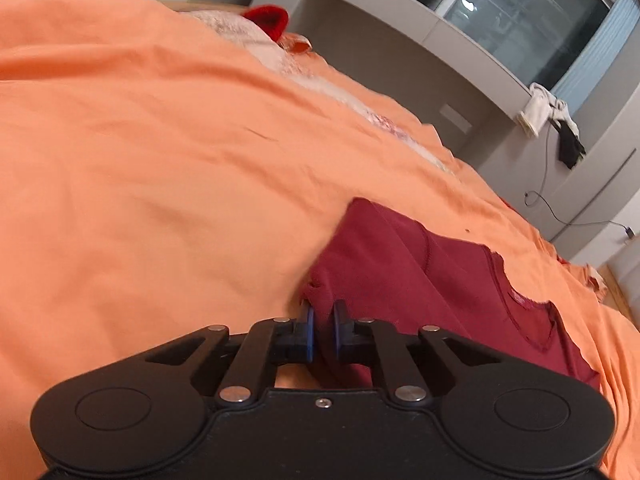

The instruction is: Fold small clothes

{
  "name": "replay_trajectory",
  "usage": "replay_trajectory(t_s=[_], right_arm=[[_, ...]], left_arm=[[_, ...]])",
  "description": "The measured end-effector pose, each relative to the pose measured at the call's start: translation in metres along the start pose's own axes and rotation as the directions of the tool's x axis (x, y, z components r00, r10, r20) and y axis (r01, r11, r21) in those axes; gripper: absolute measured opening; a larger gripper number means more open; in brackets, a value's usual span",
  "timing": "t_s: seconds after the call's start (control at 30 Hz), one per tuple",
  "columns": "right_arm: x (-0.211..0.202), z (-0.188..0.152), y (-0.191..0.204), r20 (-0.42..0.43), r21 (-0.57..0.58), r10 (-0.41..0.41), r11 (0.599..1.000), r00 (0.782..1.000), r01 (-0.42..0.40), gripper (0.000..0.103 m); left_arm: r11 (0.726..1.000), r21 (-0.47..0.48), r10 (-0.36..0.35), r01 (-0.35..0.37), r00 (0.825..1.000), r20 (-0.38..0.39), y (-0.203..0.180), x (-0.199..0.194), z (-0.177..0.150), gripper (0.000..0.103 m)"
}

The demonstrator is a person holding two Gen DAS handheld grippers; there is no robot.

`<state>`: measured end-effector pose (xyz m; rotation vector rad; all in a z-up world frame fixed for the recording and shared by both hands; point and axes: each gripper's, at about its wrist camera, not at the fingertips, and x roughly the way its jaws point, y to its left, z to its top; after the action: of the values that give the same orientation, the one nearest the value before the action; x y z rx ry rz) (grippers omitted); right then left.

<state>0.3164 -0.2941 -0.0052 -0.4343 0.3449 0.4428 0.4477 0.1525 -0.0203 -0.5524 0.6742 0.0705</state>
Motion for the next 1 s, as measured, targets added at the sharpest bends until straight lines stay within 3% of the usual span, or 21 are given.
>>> replay_trajectory(t_s=[0.13,0.2,0.27,0.37,0.43,0.63,0.73,0.9,1.0], right_arm=[[0.001,-0.001,-0.004,-0.004,0.018,-0.004,1.0,1.0,0.004,0.103],[0.001,-0.001,-0.004,-0.001,0.015,-0.008,1.0,1.0,0.008,0.103],[-0.001,-0.002,-0.004,0.003,0.009,-0.013,1.0,1.0,0.013,0.103],[-0.005,-0.003,-0.003,0.018,-0.005,-0.027,1.0,0.999,0.027,0.103],[-0.011,-0.004,0.0,0.043,-0.023,-0.039,0.999,0.998,0.041,0.103],[-0.041,-0.006,0.018,0.127,-0.107,-0.068,0.991,0.99,0.082,0.103],[-0.061,-0.011,0.031,0.165,-0.152,-0.056,0.985,0.985,0.082,0.103],[-0.1,-0.024,0.059,0.288,-0.222,0.004,0.973,0.957,0.063,0.103],[-0.115,-0.038,0.079,0.284,-0.258,0.052,0.966,0.957,0.024,0.103]], left_arm=[[0.996,-0.005,0.091,-0.091,0.995,0.049,0.003,-0.001,-0.005,0.006],[0.996,-0.018,0.091,-0.091,0.995,0.032,0.006,0.003,-0.007,0.007],[0.996,-0.009,0.088,-0.088,0.996,0.031,0.005,0.0,-0.007,0.016],[0.996,-0.017,0.088,-0.087,0.995,0.04,0.005,-0.011,-0.007,0.035],[0.997,-0.008,0.081,-0.081,0.995,0.06,0.003,-0.024,-0.01,0.055],[0.986,0.106,0.109,-0.127,0.981,0.158,-0.014,-0.081,-0.027,0.098],[0.976,0.192,0.066,-0.101,0.981,0.182,-0.025,-0.112,-0.041,0.102],[0.949,0.314,-0.007,-0.04,0.989,0.148,-0.043,-0.159,-0.078,0.102],[0.922,0.388,-0.057,-0.002,0.989,0.139,-0.053,-0.187,-0.106,0.102]])
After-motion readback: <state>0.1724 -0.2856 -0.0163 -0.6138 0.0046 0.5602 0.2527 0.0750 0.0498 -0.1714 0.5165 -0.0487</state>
